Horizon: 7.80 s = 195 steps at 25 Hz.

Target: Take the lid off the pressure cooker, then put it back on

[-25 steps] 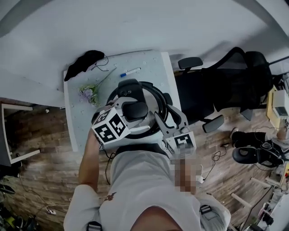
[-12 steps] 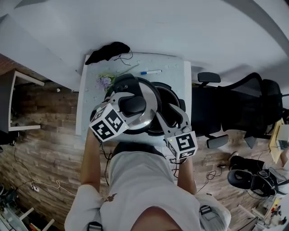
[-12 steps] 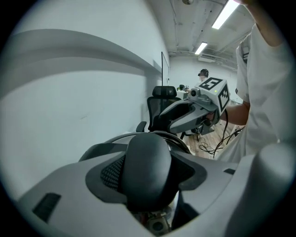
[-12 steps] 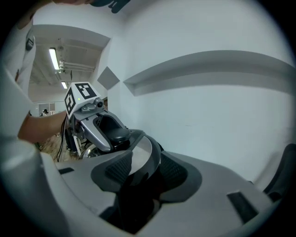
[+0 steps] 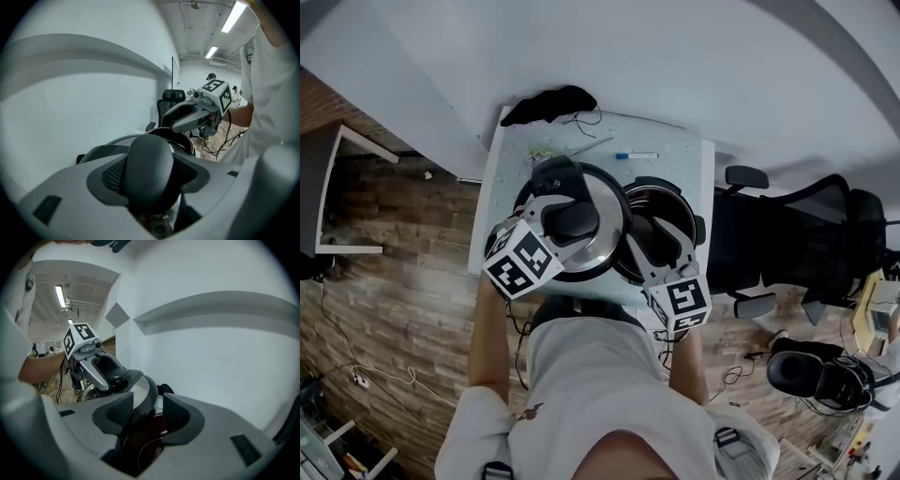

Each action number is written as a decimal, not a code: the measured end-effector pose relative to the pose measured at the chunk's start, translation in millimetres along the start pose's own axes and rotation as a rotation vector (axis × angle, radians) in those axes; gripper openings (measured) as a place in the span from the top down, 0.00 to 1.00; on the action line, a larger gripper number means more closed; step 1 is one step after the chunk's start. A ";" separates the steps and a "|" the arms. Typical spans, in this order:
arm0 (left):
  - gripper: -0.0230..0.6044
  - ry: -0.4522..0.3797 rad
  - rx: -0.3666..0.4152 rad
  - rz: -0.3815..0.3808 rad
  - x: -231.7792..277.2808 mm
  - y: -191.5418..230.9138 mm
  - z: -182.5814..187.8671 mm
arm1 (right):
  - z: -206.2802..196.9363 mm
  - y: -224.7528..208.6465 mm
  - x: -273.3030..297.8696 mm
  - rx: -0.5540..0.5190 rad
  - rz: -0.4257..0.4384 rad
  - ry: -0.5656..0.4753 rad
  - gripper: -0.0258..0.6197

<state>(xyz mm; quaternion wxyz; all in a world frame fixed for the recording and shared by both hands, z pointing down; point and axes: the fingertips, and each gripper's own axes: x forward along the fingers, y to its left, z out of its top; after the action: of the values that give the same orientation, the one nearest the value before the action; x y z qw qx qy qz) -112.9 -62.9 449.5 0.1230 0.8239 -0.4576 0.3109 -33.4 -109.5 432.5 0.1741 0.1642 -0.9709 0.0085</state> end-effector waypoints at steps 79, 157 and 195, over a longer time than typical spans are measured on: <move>0.53 0.057 -0.302 0.171 68.3 20.5 -293.2 | -177.6 154.5 143.8 0.113 0.039 0.330 0.71; 0.53 0.020 -0.058 0.021 -55.3 47.8 -102.6 | -13.5 103.0 54.3 -0.002 -0.193 0.064 0.69; 0.53 0.075 0.287 -0.462 114.0 -49.2 63.6 | -48.3 -59.4 -58.3 0.162 -0.415 0.085 0.69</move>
<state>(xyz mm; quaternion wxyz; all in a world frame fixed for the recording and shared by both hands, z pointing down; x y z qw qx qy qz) -2.4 -144.0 475.3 0.0893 0.9033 -0.2039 0.3666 53.6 -143.7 455.5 0.1990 0.3734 -0.9042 0.0572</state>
